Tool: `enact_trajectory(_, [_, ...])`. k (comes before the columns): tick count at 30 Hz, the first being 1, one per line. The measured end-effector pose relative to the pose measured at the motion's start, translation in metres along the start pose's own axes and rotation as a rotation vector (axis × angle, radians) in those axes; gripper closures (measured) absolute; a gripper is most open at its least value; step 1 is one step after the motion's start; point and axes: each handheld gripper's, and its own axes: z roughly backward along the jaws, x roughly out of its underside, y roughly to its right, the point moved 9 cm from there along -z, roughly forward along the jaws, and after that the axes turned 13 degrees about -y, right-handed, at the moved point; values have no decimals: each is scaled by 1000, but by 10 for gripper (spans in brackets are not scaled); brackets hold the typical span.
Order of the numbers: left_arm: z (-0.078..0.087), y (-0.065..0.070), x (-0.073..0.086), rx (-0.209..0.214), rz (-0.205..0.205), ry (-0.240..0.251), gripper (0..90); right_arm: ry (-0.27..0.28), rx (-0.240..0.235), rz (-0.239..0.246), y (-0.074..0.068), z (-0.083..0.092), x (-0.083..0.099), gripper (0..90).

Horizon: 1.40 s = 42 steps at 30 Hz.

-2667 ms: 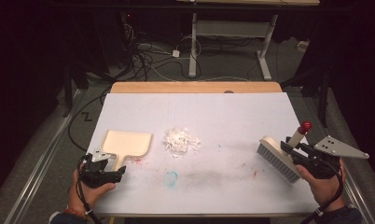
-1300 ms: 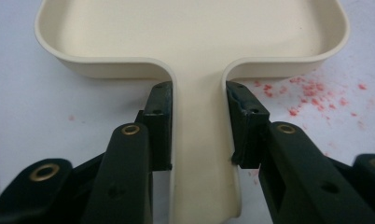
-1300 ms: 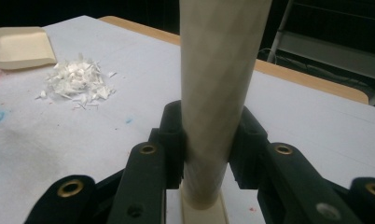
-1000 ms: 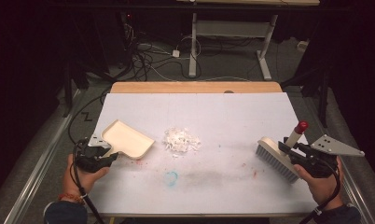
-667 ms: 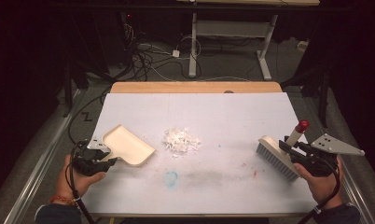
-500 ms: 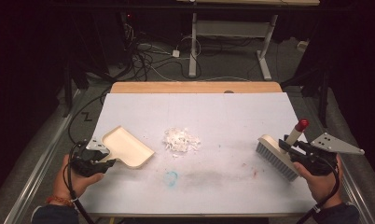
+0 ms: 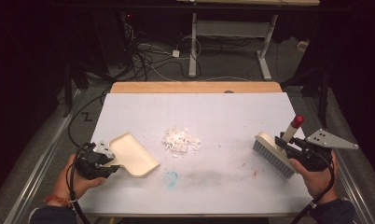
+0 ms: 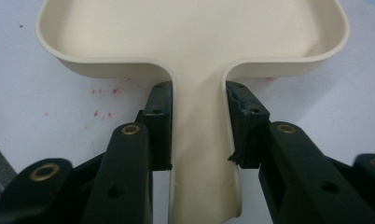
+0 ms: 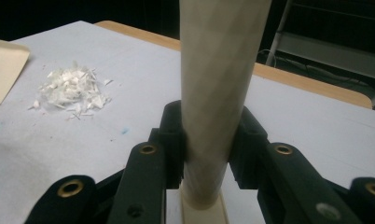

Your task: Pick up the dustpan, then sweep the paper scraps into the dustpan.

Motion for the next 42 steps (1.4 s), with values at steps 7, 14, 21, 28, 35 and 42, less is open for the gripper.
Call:
enact_trajectory(7, [0, 5, -4, 41, -38, -22, 631, 25, -3, -4, 2, -12, -18, 709])
enact_trajectory(14, [0, 6, -11, 58, -67, -43, 631, 17, 0, 27, -9, -44, -49, 709])
enact_trajectory(21, [-4, 11, -22, 62, -134, -86, 631, 2, 1, 63, -28, -96, -81, 709])
enact_trajectory(28, [-6, 8, -32, 83, -126, -98, 631, -13, 11, 88, -50, -135, -106, 709])
enact_trajectory(35, [-14, 8, -35, 106, -135, -109, 631, -15, 23, 43, -66, -171, -120, 709])
enact_trajectory(42, [-18, 10, -37, 116, -131, -115, 631, -6, -6, 41, -96, -195, -127, 710])
